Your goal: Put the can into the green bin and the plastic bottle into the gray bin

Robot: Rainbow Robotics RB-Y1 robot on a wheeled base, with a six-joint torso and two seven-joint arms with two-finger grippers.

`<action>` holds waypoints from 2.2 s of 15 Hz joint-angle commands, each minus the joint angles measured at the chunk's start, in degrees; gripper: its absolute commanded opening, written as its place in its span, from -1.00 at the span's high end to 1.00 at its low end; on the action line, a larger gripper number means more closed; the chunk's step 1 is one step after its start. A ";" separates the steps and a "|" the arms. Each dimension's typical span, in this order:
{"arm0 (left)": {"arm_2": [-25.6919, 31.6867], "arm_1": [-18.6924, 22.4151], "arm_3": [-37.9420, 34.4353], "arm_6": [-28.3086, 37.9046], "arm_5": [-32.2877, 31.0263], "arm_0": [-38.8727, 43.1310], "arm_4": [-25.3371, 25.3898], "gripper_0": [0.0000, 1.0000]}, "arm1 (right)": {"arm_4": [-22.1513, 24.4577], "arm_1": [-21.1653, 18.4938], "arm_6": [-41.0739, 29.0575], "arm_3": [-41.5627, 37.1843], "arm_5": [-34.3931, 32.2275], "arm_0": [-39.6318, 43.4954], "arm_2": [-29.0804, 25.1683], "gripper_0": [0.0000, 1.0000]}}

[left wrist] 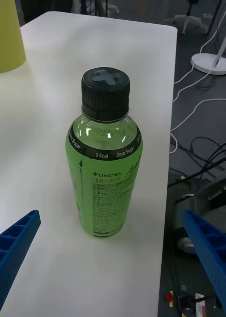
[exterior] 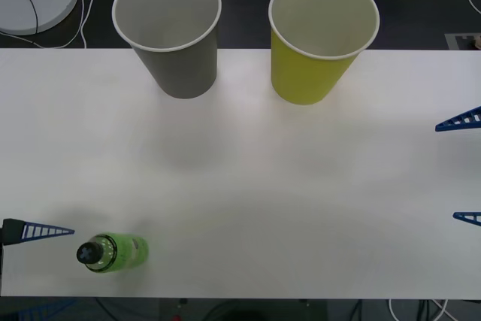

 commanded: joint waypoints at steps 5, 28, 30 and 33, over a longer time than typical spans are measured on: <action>-0.71 -3.49 -0.80 -0.33 0.29 -1.47 -1.47 -1.00 | 0.00 0.00 0.00 0.00 0.00 0.00 0.00 -1.00; -2.56 -10.78 -1.24 1.34 1.87 -4.72 -4.81 -1.00 | 0.00 0.00 0.00 0.00 0.00 0.00 0.00 -1.00; -2.56 -10.78 -1.24 1.52 1.87 -4.55 -4.99 -1.00 | 0.00 0.00 0.00 0.00 0.00 0.00 0.00 -1.00; -2.56 -10.78 -1.24 1.96 1.87 -4.46 -5.52 -1.00 | 0.00 0.00 0.00 0.00 0.00 0.00 0.00 -1.00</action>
